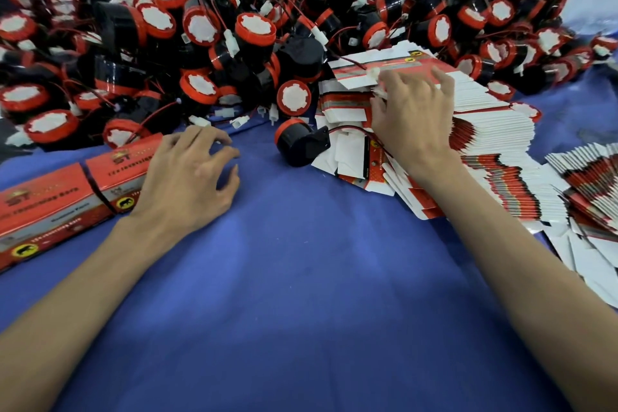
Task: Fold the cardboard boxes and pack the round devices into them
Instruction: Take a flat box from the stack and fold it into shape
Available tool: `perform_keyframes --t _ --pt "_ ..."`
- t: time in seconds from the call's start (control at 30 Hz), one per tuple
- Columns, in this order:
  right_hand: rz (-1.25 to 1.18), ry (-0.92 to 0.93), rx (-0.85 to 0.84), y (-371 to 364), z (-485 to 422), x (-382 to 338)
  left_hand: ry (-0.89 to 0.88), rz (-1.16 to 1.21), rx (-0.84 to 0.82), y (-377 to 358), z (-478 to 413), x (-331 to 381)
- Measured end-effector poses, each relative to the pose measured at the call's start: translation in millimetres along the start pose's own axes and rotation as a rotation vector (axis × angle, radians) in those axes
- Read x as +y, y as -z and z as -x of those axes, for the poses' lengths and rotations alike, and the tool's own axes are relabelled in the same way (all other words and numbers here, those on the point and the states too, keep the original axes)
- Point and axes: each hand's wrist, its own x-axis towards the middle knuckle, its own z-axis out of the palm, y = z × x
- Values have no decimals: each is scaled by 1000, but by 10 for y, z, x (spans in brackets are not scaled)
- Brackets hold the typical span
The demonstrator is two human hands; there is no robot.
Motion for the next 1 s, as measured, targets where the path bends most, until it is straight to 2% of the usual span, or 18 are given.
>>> perform_keyframes --t 0.13,0.3,0.5,0.57,0.63,0.7,0.73,0.8,0.9,0.93,1.0 --pt "17 -6 -127 -44 41 -2 40 -47 -39 -5 3 8" --pt "101 -17 -39 90 -37 -13 179 -132 -93 0 20 17" --pt "-40 52 -30 449 -95 -140 152 -66 -39 14 42 22" --pt "-129 116 91 583 -106 -211 121 -14 45 28 31 10" --pt "-280 164 357 700 -89 -343 73 113 131 32 25 24" --pt "-536 150 588 787 -62 -465 66 403 172 16 34 56" --pt "-667 123 592 789 -62 -504 83 588 176 30 32 86" --pt "-862 17 408 737 -57 -566 172 871 170 1 5 98" --pt "-983 -138 -42 492 38 -632 461 1321 205 -4 -92 22" --pt "-1020 -194 -153 397 74 -655 526 1399 217 -13 -84 2" --pt "-1104 -300 -256 258 126 -685 500 1323 215 -20 -30 7"
